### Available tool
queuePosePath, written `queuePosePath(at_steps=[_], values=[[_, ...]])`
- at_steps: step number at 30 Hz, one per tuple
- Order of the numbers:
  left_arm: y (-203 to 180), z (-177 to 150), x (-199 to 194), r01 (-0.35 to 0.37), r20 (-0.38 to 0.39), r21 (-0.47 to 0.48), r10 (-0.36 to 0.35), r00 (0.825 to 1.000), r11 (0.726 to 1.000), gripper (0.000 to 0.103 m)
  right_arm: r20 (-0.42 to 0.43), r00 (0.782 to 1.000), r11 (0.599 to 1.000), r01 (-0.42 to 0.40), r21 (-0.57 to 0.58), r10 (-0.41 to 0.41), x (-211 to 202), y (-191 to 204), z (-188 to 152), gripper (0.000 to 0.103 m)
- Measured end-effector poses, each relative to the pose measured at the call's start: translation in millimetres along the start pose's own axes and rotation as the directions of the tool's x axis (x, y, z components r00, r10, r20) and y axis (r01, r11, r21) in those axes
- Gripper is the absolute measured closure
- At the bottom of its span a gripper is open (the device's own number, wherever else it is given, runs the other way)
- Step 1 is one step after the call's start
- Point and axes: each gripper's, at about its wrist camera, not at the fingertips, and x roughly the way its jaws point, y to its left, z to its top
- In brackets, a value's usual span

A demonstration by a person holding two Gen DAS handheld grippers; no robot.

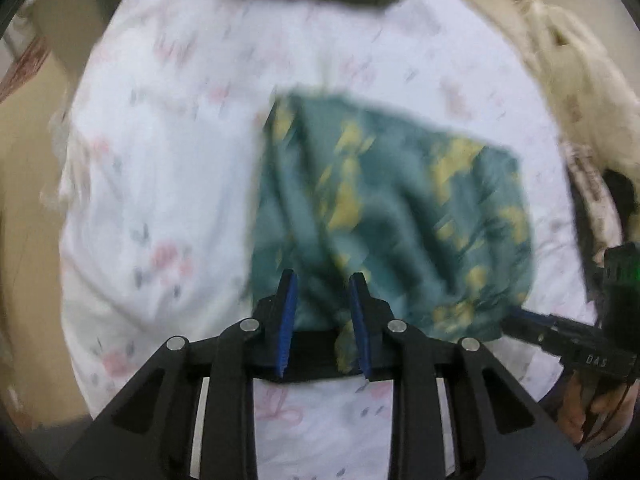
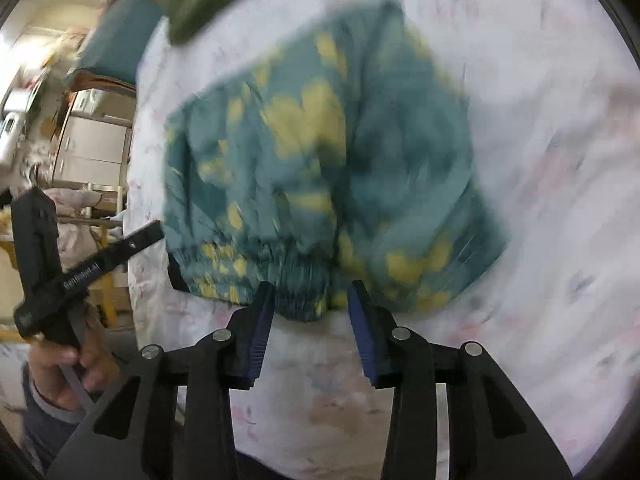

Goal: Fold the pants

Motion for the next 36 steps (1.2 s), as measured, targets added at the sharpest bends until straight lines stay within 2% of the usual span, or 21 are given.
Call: queuePosePath(at_steps=[2, 3, 5, 7, 9, 10, 11, 13, 14, 16, 17, 19, 21, 23, 25, 29, 31, 33, 34, 36], values=[[-5.6, 6.6, -6.7, -0.001, 0.058, 0.026, -0.001, 0.998, 1.0, 0.08, 0.065, 0.998, 1.0, 0.02, 0.0, -0.02, -17.7, 0.7, 6.2, 0.062], [-4.8, 9.5, -5.1, 0.014, 0.062, 0.015, -0.015, 0.998, 1.0, 0.078, 0.12, 0.993, 1.0, -0.009, 0.018, 0.007, -29.1, -1.7, 14.8, 0.062], [-0.6, 15.9, 7.9, 0.063, 0.032, -0.033, -0.062, 0.998, 0.997, 0.065, 0.159, 0.986, 0.998, -0.052, 0.032, 0.046, -37.7, -9.5, 25.3, 0.062], [-0.4, 24.5, 23.4, 0.069, 0.023, -0.064, -0.067, 0.997, 0.996, 0.065, 0.152, 0.987, 0.998, -0.057, 0.013, 0.054, -29.0, -8.0, 44.4, 0.062], [-5.9, 28.9, 39.2, 0.031, 0.007, -0.038, -0.031, 1.0, 0.999, 0.065, 0.113, 0.993, 0.999, -0.035, 0.009, 0.034, -11.0, -8.3, 53.7, 0.064], [-9.4, 30.5, 48.6, 0.004, -0.019, -0.01, -0.004, 1.0, 1.0, 0.066, 0.085, 0.996, 1.0, -0.019, 0.002, 0.019, 0.6, -8.6, 55.4, 0.07], [-10.8, 30.1, 55.7, -0.057, -0.047, 0.026, 0.058, 0.997, 0.998, 0.072, 0.075, 0.997, 1.0, 0.005, -0.009, -0.005, 7.6, -9.4, 54.7, 0.08], [-4.3, 28.8, 59.1, -0.131, -0.055, 0.025, 0.132, 0.99, 0.991, 0.072, 0.048, 0.992, 0.993, 0.12, -0.019, -0.119, 18.0, -16.2, 52.3, 0.082], [3.5, 29.0, 57.5, -0.139, -0.06, -0.013, 0.138, 0.989, 0.99, 0.07, 0.028, 0.989, 0.99, 0.142, 0.01, -0.142, 19.3, -25.5, 49.1, 0.084], [15.9, 29.1, 51.3, -0.116, -0.062, -0.087, 0.111, 0.992, 0.989, 0.07, 0.022, 0.991, 0.99, 0.129, 0.049, -0.13, 11.6, -34.3, 44.4, 0.083], [19.4, 28.7, 44.9, -0.127, -0.052, -0.1, 0.122, 0.991, 0.987, 0.071, 0.039, 0.991, 0.991, 0.126, 0.034, -0.127, 2.4, -32.2, 42.8, 0.081], [19.2, 29.3, 35.2, -0.139, -0.034, -0.081, 0.137, 0.99, 0.987, 0.071, 0.081, 0.989, 0.992, 0.127, -0.001, -0.127, -12.1, -24.5, 43.3, 0.081], [17.2, 32.1, 22.7, -0.129, -0.013, -0.074, 0.129, 0.992, 0.989, 0.069, 0.134, 0.987, 0.995, 0.095, -0.015, -0.093, -27.2, -19.8, 50.2, 0.078], [15.8, 38.9, 12.8, -0.119, 0.023, -0.076, 0.121, 0.992, 0.99, 0.061, 0.169, 0.984, 0.998, 0.057, -0.017, -0.053, -32.9, -19.8, 64.3, 0.077], [13.8, 49.0, 8.8, -0.132, 0.062, -0.074, 0.137, 0.989, 0.988, 0.058, 0.195, 0.981, 0.999, 0.033, -0.028, -0.027, -36.3, -13.5, 75.1, 0.077], [7.0, 74.8, 17.5, -0.044, 0.106, -0.062, 0.051, 0.993, 0.997, 0.06, 0.203, 0.979, 0.995, 0.036, -0.093, -0.016, -25.4, -5.6, 98.8, 0.077], [8.1, 82.7, 30.4, -0.043, 0.087, -0.048, 0.047, 0.995, 0.998, 0.059, 0.197, 0.98, 0.995, 0.018, -0.095, 0.001, -12.9, -8.5, 112.6, 0.077], [8.4, 85.3, 57.2, -0.107, 0.012, -0.016, 0.107, 0.994, 0.994, 0.059, 0.144, 0.989, 0.997, -0.011, -0.072, 0.021, 6.4, -10.8, 120.5, 0.077], [12.9, 84.7, 65.9, -0.15, -0.005, -0.023, 0.15, 0.989, 0.988, 0.059, 0.136, 0.991, 0.997, 0.017, -0.069, -0.008, 13.7, -12.7, 122.3, 0.081], [26.8, 84.6, 72.0, -0.145, -0.01, -0.058, 0.145, 0.989, 0.988, 0.057, 0.128, 0.987, 0.994, 0.099, -0.055, -0.092, 22.7, -25.0, 125.6, 0.085]])
